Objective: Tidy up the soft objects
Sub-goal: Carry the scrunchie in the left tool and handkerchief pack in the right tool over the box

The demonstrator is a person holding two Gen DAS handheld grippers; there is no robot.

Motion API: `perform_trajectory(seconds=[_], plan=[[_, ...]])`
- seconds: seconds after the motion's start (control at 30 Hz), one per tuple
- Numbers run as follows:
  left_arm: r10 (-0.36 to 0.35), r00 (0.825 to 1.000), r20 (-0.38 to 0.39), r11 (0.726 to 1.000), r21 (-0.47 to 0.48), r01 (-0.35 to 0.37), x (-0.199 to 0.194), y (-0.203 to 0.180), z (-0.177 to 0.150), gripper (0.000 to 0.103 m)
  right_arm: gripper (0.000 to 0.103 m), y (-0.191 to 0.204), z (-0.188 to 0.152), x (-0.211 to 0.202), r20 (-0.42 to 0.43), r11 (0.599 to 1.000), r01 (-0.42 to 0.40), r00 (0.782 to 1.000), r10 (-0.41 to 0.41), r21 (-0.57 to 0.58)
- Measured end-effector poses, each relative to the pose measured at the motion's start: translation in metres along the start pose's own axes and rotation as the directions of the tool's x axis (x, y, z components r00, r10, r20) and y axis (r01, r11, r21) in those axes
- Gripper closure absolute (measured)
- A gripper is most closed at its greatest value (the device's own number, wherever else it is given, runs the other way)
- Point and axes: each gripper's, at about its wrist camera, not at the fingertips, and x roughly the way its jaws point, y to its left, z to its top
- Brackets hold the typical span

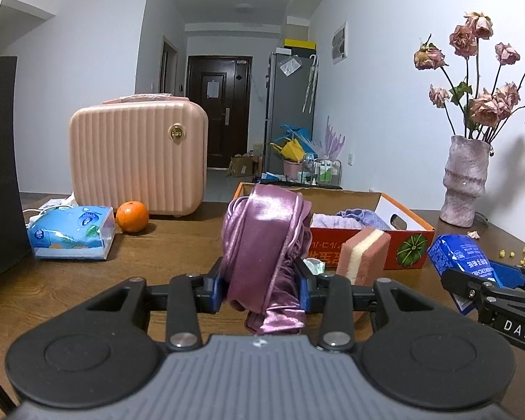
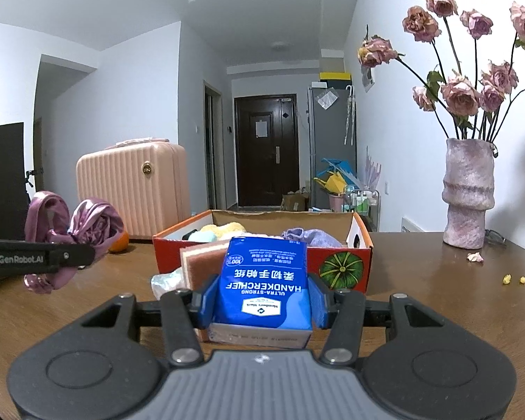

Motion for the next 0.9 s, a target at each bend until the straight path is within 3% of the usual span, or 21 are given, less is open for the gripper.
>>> perform_trajectory(seconds=[0.9], plan=[[-0.011,0.997,0.073,0.999,-0.031,0.013,0.012,-0.005,0.039,0.064,0.052,0.004,0.027,0.014,0.082,0.999,0.032,0.996,-0.03,-0.015]])
